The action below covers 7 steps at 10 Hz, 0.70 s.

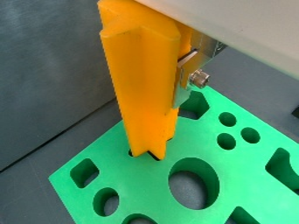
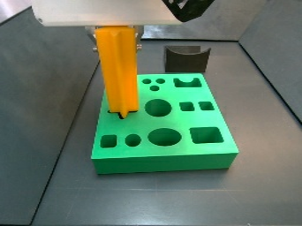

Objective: Pick up the star object. Move up. Move to above the board. Insert the star object.
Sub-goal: Insert the star object.

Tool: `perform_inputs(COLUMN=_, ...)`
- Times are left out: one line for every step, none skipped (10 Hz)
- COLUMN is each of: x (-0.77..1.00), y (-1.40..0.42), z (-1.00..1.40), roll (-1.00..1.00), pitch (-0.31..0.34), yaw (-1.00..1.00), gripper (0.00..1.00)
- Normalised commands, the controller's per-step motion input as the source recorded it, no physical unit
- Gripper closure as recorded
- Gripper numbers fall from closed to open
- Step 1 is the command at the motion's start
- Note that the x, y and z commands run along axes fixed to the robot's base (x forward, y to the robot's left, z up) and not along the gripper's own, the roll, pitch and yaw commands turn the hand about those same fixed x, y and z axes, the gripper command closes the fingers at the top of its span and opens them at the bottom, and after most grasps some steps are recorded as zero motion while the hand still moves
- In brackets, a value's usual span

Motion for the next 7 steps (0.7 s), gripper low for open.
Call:
perform_inputs(x=-0.06, y=0.00, z=-0.16, roll=0.09, pitch=-0.003, yaw=0.00, gripper=1.00)
perform_inputs(x=-0.13, y=0.00, z=-0.25, roll=0.04, pitch=-0.053, yaw=0.00, gripper=1.00)
perform_inputs(x=-0.20, y=0.00, z=-0.36, roll=0.01, pitch=-0.109, yaw=0.00, gripper=1.00)
perform_inputs(x=-0.15, y=0.00, z=-0.30, roll=0.00, pitch=-0.113, yaw=0.00, gripper=1.00)
perform_inputs(x=-0.07, y=0.00, z=-0.23, roll=0.00, pitch=-0.104, yaw=0.00, gripper=1.00)
perform_inputs(x=-0.05, y=0.00, z=-0.24, roll=0.00, pitch=-0.100, yaw=0.00, gripper=1.00)
perform_inputs(x=0.00, y=-0.08, z=-0.47, roll=0.09, pitch=-0.179, yaw=0.02, gripper=1.00)
